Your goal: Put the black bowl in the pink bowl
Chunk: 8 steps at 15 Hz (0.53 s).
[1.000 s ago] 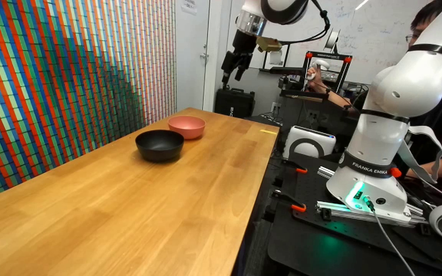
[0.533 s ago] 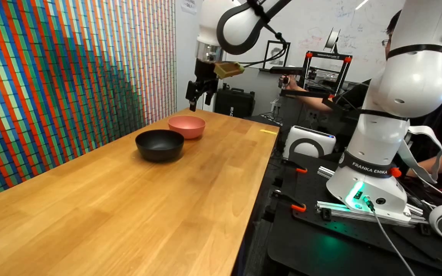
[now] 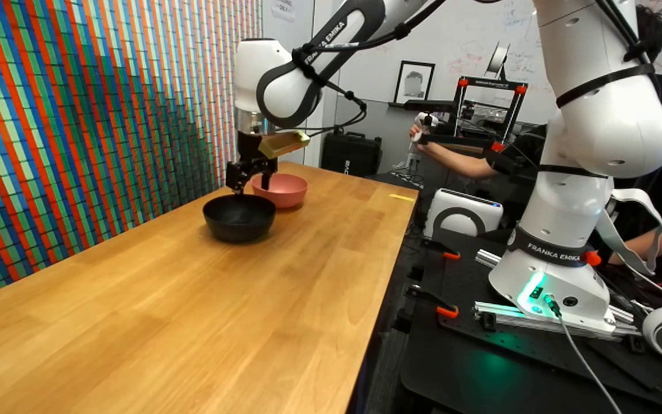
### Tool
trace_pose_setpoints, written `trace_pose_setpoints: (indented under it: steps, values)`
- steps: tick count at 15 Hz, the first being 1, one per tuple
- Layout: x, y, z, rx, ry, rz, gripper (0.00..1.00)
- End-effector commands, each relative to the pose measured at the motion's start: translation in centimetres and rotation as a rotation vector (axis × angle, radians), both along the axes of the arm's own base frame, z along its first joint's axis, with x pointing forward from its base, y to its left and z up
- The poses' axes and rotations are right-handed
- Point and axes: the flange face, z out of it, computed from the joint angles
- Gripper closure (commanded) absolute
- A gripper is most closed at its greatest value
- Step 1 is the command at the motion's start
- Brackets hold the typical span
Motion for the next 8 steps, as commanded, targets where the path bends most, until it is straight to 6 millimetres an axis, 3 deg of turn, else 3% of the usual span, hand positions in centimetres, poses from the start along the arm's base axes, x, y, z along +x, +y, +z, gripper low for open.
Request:
trace_pose_setpoints:
  steps: [1,4,8]
  values:
    - [4.0,1.0,-3.2,0.007,0.025,-0.028,0.0]
    - [5.1,0.8,-5.1,0.011,0.062,-0.045,0.0]
    - [6.4,0.0,-4.1,0.004,0.072,-0.057,0.0]
